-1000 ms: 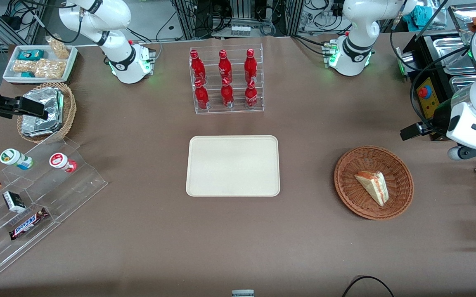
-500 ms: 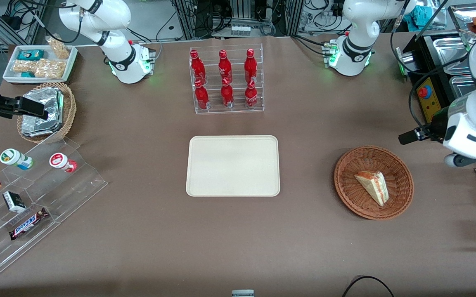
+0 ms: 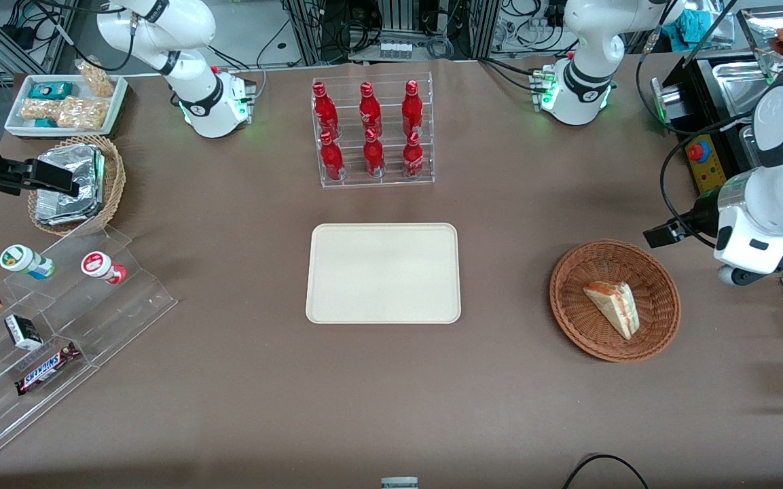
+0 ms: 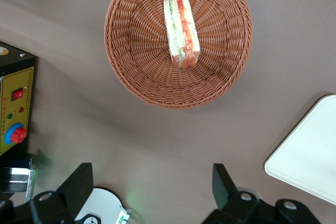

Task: Place sandwich from basket to tray
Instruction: 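Lower the open left gripper onto the sandwich in the basket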

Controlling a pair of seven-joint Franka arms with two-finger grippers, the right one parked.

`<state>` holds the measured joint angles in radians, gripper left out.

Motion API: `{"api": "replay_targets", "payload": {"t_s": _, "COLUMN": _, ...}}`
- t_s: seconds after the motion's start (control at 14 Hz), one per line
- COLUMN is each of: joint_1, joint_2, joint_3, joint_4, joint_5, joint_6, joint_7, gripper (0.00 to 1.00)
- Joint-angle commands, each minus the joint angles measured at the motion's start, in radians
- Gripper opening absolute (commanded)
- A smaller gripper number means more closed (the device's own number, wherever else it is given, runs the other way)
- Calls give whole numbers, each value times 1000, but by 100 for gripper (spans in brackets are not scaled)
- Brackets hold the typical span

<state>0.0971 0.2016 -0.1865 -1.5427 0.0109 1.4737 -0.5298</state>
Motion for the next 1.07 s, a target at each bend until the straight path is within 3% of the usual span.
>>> {"api": "replay_targets", "payload": {"t_s": 0.0, "joint_1": -2, "joint_2": 27, "joint_3": -1, "joint_4": -49, "joint_5": -2, "joint_6": 100, "joint_7": -41, "gripper": 100}}
{"api": "replay_targets", "payload": {"t_s": 0.21, "joint_1": 3, "joint_2": 24, "joint_3": -1, "joint_4": -197, "joint_5": -8, "joint_6": 323, "joint_7": -45, "gripper": 100}}
{"api": "replay_targets", "payload": {"t_s": 0.43, "joint_1": 4, "joint_2": 47, "joint_3": 1, "joint_4": -252, "joint_5": -8, "joint_6": 457, "joint_7": -136, "gripper": 100}}
{"api": "replay_targets", "payload": {"t_s": 0.71, "joint_1": -19, "joint_2": 100, "joint_3": -1, "joint_4": -257, "joint_5": -3, "joint_6": 531, "joint_7": -249, "gripper": 100}}
{"api": "replay_targets", "payload": {"t_s": 1.0, "joint_1": -19, "joint_2": 133, "joint_3": 1, "joint_4": -261, "joint_5": 7, "joint_6": 565, "joint_7": -245, "gripper": 100}}
